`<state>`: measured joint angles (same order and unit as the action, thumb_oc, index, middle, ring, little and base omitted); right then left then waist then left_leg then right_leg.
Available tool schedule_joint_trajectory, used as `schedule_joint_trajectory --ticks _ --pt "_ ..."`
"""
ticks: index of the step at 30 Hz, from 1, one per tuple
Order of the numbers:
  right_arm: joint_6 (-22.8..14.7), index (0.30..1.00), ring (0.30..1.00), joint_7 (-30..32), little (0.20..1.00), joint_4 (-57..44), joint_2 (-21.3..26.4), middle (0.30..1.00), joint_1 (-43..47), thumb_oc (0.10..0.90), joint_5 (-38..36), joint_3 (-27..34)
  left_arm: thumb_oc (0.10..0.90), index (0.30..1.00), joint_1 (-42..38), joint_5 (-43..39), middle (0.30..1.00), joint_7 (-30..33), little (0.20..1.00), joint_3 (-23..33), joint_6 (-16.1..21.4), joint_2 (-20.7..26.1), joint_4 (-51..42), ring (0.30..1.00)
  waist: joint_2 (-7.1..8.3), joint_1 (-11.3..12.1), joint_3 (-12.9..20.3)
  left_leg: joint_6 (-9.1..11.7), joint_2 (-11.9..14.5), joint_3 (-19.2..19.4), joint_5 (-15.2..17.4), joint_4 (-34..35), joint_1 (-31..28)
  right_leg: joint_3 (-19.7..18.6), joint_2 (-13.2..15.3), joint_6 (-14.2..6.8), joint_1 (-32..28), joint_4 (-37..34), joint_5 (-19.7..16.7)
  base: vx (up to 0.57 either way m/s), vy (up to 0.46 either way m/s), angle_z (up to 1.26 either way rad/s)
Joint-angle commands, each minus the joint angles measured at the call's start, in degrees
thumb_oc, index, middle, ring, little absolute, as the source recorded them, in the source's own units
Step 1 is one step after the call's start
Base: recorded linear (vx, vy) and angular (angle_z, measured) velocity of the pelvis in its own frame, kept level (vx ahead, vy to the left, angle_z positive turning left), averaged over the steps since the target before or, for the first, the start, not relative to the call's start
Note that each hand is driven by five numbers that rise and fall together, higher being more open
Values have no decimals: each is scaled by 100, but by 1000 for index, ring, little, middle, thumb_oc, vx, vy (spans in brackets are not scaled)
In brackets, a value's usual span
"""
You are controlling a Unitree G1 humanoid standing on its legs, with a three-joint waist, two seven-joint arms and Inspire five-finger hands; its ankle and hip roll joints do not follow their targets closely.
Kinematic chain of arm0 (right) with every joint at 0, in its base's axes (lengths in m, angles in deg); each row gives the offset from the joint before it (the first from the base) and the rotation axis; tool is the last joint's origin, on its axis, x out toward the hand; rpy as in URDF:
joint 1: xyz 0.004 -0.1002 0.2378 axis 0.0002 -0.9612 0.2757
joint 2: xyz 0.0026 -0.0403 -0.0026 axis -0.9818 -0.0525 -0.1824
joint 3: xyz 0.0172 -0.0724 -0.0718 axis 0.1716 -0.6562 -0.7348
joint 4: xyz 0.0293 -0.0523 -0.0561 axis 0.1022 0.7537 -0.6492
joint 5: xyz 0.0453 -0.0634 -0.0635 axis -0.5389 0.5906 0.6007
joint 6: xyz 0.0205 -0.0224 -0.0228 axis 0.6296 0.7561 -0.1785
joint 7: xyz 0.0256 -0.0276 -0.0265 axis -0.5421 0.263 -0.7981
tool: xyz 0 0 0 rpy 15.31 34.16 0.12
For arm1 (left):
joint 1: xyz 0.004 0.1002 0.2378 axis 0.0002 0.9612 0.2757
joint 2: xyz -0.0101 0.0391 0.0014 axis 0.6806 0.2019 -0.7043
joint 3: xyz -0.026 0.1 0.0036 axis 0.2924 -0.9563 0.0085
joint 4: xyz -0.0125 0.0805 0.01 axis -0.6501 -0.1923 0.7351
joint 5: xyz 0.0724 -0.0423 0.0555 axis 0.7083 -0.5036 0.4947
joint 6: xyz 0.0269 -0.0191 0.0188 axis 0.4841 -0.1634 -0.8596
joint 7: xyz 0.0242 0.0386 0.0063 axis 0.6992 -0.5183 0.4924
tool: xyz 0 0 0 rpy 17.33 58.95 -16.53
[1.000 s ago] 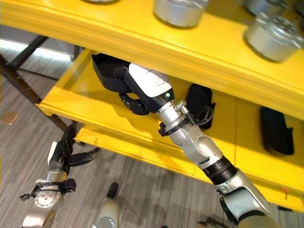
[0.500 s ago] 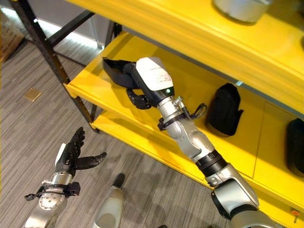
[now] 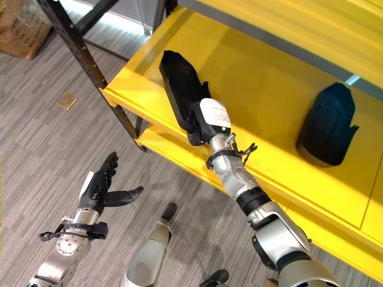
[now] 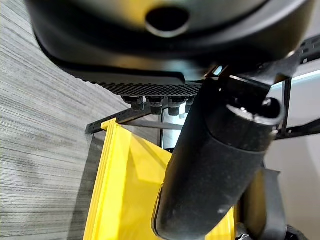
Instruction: Move parts from the plastic box to the shelf.
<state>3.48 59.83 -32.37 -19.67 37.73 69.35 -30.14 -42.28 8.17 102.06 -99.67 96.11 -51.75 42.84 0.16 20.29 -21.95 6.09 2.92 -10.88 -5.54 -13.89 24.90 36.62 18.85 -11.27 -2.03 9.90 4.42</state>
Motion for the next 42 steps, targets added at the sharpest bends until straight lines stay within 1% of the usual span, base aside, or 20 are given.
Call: schedule_joint_trajectory --ticks 1,10,14,18,22,23,24,25,26,27,29,31,32,34,35,36,37,38,39,42 --pt "-85 300 300 542 300 60 -9 300 829 400 -231 184 900 1000 -131 -228 1000 172 1000 -58 641 161 -436 1000 23 -128 267 37 168 230 147 77 -113 -233 112 80 293 289 -226 -32 31 -8" --pt "-3 300 300 1044 300 520 -105 300 819 400 -628 611 900 1000 -255 -245 1000 242 1000 -207 606 125 -402 1000 -155 -259 125 14 150 280 136 63 -70 -307 179 70 416 302 -271 -19 21 -6" --pt "-21 300 300 1477 300 153 -93 300 680 400 -906 1067 900 1000 -294 -235 1000 297 1000 -277 551 54 -358 1000 -269 -389 95 6 152 319 137 71 -65 -364 215 76 491 331 -271 0 0 0" --pt "-26 300 300 1616 300 -25 -117 300 610 400 -977 1255 900 1000 -337 -206 1000 307 1000 -337 540 38 -336 1000 -329 -434 80 -5 157 345 149 66 -78 -409 246 69 522 338 -283 -7 10 -13" --pt "-38 300 300 1586 300 -132 -132 300 644 400 -949 1263 900 1000 -421 -201 1000 264 1000 -450 547 28 -278 1000 -425 -508 92 -17 161 422 141 78 -91 -516 287 65 579 329 -302 -30 33 -6" --pt "-38 300 300 1586 300 -126 -130 300 670 400 -956 1254 900 1000 -430 -207 1000 252 1000 -465 559 37 -292 1000 -457 -509 69 -59 147 466 27 63 -44 -458 322 121 620 316 -407 -85 73 -15" --pt "-50 300 300 1569 300 -109 -134 300 700 400 -976 1244 900 1000 -443 -211 1000 237 1000 -482 563 37 -292 1000 -474 -522 65 -67 150 486 33 52 -47 -487 329 118 634 319 -409 -18 25 -17" --pt "-79 300 300 1535 300 -95 -148 300 765 400 -1000 1212 900 1000 -456 -225 1000 228 1000 -515 567 31 -289 1000 -494 -547 77 -42 162 480 164 49 -108 -599 316 59 622 337 -313 -20 24 -12" --pt "-84 300 300 1510 300 -87 -151 300 794 400 -996 1188 900 1000 -466 -229 1000 213 1000 -529 568 38 -290 1000 -529 -542 52 -87 142 522 50 40 -67 -536 353 116 664 322 -421 48 -15 -9" --pt "-94 300 300 1489 300 -75 -148 300 813 400 -997 1167 900 1000 -467 -231 1000 212 1000 -534 567 40 -273 1000 -529 -556 73 -55 158 499 170 37 -117 -612 334 60 628 335 -320 -13 8 -8" --pt "-112 300 300 1423 300 -23 -127 300 884 400 -999 1110 900 1000 -475 -242 1000 197 1000 -526 581 50 -256 1000 -557 -559 71 -60 150 512 179 28 -112 -616 350 55 627 337 -335 -6 5 -11" --pt "-136 300 300 1382 300 14 -109 300 941 400 -1016 1076 900 1000 -475 -250 1000 177 1000 -513 597 58 -263 1000 -597 -559 53 -99 138 552 55 44 -72 -545 379 103 662 298 -452 -38 25 -7" --pt "-140 300 300 1362 300 40 -104 300 951 400 -1029 1065 900 1000 -473 -252 1000 173 1000 -505 587 64 -259 1000 -588 -571 81 -58 155 523 168 57 -123 -614 355 44 627 303 -353 62 -38 -3" --pt "-149 300 300 1347 300 52 -90 300 985 400 -1053 1062 900 1000 -473 -259 1000 163 1000 -497 594 69 -263 1000 -615 -565 55 -99 140 557 44 59 -72 -543 385 102 669 294 -459 0 0 0" --pt "-159 300 300 1311 300 99 -72 300 1045 400 -1077 1027 900 1000 -473 -274 1000 164 1000 -469 597 75 -255 1000 -605 -575 94 -60 149 522 155 75 -109 -620 368 44 646 306 -362 -76 37 -2" --pt "-159 300 300 1314 300 99 -69 300 1046 400 -1075 1030 900 1000 -474 -274 1000 162 1000 -470 599 77 -260 1000 -622 -566 71 -101 134 554 36 70 -58 -548 394 102 684 296 -465 -5 -2 -5" --pt "-159 300 300 1301 300 112 -68 300 1067 400 -1081 1023 900 1000 -474 -276 1000 161 1000 -463 600 78 -255 1000 -625 -570 73 -104 130 554 34 75 -55 -546 397 102 689 299 -464 -75 40 -5" --pt "-181 300 300 1276 300 125 -88 300 1104 400 -1122 1005 900 1000 -473 -287 1000 158 1000 -464 601 67 -243 1000 -625 -575 76 -106 124 551 35 79 -47 -549 402 105 705 309 -466 68 -38 0" --pt "-189 300 300 1267 300 120 -94 300 1108 400 -1132 996 900 1000 -473 -286 1000 161 1000 -459 599 66 -238 1000 -605 -589 94 -68 138 522 158 85 -101 -624 378 46 671 323 -365 70 -36 0" --pt "-210 300 300 1234 300 102 -159 300 1091 400 -1173 971 900 1000 -477 -278 1000 175 1000 -448 585 57 -219 1000 -589 -604 65 -81 131 522 177 63 -101 -635 391 42 678 356 -365 24 -14 0"
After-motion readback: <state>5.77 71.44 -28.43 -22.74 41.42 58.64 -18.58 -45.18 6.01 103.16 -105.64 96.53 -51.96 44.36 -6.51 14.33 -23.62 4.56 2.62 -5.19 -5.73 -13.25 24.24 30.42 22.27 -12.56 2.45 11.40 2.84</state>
